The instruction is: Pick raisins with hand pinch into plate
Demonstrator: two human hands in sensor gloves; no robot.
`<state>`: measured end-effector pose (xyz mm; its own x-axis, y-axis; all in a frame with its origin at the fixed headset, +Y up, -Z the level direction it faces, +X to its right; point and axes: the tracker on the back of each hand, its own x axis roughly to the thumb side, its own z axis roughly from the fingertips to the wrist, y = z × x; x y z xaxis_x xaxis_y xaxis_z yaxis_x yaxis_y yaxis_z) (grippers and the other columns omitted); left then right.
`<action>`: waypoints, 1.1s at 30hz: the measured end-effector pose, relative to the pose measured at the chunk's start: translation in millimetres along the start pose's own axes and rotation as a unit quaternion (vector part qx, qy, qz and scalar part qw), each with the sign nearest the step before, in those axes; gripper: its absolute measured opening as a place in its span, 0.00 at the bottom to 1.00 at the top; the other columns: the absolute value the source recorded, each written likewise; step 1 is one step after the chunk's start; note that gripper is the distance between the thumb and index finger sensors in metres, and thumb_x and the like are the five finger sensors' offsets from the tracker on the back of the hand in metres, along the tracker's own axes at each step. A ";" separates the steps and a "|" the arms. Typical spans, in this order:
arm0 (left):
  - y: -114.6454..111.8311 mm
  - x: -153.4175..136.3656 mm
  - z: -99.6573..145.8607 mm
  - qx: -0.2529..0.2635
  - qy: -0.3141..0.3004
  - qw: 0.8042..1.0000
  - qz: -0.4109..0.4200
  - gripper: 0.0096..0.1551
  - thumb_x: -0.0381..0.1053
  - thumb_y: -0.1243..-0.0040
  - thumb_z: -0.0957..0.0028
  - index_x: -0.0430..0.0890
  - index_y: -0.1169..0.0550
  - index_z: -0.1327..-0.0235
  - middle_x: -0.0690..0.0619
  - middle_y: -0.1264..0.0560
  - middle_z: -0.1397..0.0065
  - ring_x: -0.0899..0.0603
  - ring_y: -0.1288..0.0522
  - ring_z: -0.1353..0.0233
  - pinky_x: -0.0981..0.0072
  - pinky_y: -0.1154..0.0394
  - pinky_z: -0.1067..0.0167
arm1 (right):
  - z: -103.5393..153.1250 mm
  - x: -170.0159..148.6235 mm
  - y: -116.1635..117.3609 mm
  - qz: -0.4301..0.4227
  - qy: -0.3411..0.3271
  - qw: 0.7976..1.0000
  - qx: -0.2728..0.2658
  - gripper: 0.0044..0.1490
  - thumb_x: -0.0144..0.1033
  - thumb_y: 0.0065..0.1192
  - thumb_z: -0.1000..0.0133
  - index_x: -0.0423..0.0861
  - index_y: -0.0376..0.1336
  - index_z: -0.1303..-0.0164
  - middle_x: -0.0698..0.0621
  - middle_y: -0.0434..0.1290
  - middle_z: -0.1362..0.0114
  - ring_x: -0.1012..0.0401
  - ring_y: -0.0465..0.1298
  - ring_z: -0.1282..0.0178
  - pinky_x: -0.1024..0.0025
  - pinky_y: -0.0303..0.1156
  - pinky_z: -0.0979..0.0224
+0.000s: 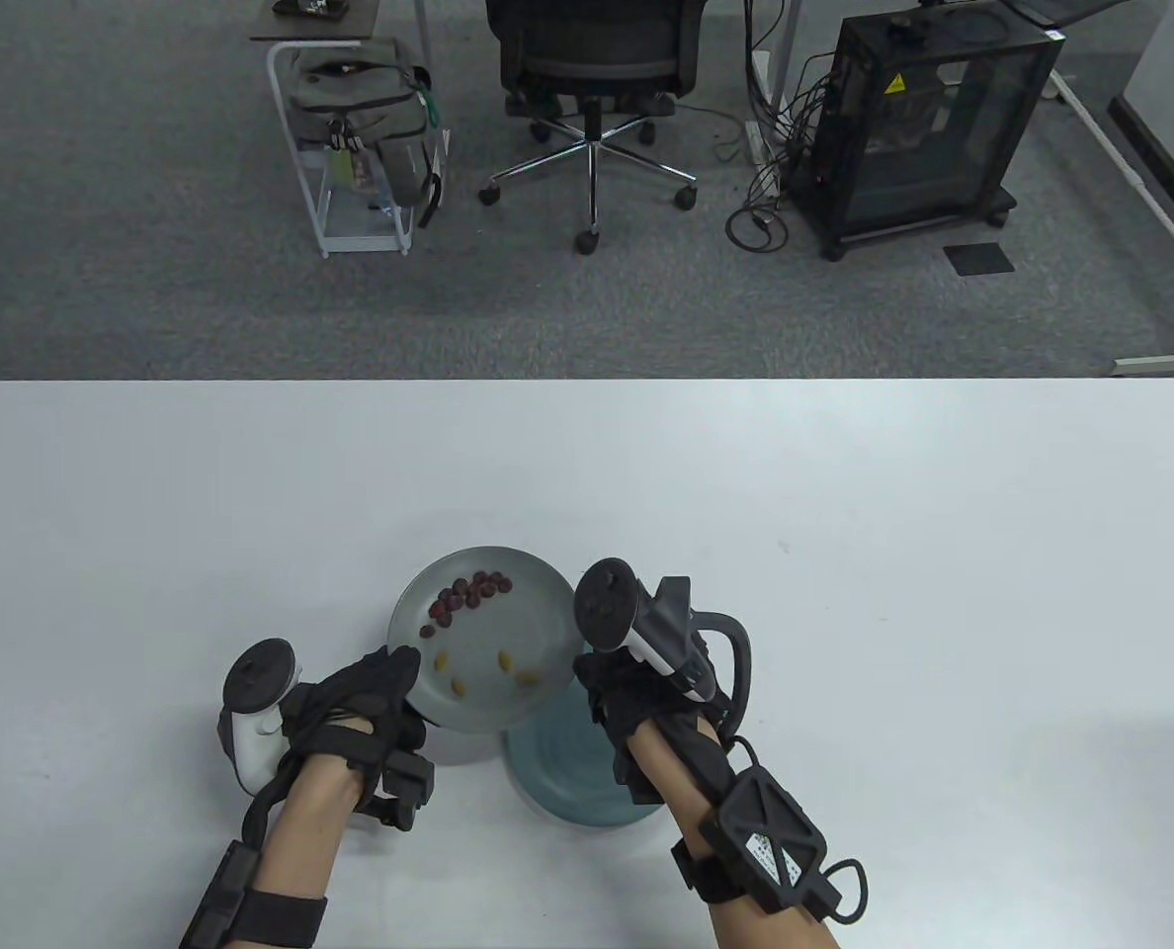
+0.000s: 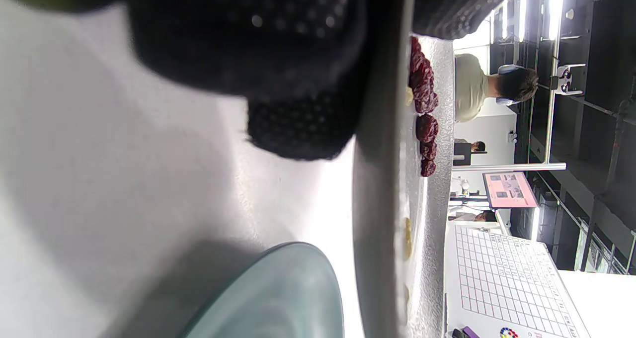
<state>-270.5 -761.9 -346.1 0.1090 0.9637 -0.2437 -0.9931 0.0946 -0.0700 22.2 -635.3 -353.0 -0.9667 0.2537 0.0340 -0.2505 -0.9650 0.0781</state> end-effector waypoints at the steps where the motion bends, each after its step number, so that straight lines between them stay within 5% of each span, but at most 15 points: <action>1: -0.4 -0.1 -0.1 -0.001 0.000 1.000 -0.001 0.30 0.52 0.43 0.45 0.29 0.23 0.46 0.40 0.12 0.63 0.46 0.16 0.76 0.54 0.21 0.73 | 1.0 1.3 -0.6 -0.001 -0.003 1.000 -0.001 0.31 0.47 0.81 0.52 0.41 0.75 0.45 0.49 0.87 0.61 0.57 0.81 0.69 0.59 0.80 0.59; 33: -18.2 0.3 0.8 -0.041 -0.003 0.999 -0.022 0.30 0.52 0.42 0.45 0.28 0.22 0.46 0.39 0.12 0.64 0.46 0.16 0.77 0.54 0.21 0.73 | 1.2 38.6 38.5 0.089 -0.051 0.994 0.035 0.31 0.46 0.82 0.53 0.41 0.76 0.45 0.49 0.87 0.63 0.57 0.82 0.71 0.60 0.80 0.60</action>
<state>-252.4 -763.2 -344.1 0.1525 0.9607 -0.2320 -0.9802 0.1171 -0.1597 -24.6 -662.7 -347.5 -0.9842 0.0874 0.1537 -0.0672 -0.9890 0.1315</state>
